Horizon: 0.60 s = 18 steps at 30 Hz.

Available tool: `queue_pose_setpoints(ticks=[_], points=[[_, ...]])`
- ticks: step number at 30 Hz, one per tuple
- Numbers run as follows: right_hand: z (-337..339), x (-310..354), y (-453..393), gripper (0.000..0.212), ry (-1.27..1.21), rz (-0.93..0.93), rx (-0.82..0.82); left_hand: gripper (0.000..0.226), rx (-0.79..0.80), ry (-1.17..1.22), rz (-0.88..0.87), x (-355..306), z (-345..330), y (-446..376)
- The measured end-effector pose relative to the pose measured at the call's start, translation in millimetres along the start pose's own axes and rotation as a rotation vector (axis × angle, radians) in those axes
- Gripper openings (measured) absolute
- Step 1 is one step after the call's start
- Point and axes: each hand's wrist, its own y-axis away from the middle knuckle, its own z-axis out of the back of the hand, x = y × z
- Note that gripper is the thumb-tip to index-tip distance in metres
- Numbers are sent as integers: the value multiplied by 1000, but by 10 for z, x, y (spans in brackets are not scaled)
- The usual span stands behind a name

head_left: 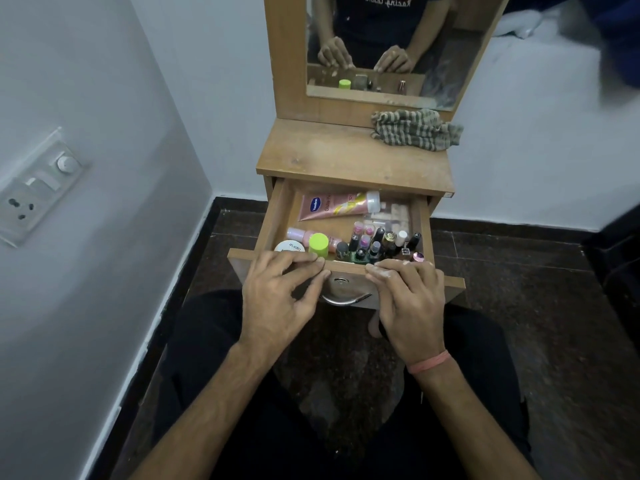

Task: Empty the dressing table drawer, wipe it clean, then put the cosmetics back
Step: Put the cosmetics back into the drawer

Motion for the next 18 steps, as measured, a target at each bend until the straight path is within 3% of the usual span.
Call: queue_pose_setpoints(ticks=[18], points=[[-541, -333, -476, 11, 138, -73, -52, 22, -84, 66, 68, 174, -523, -541]])
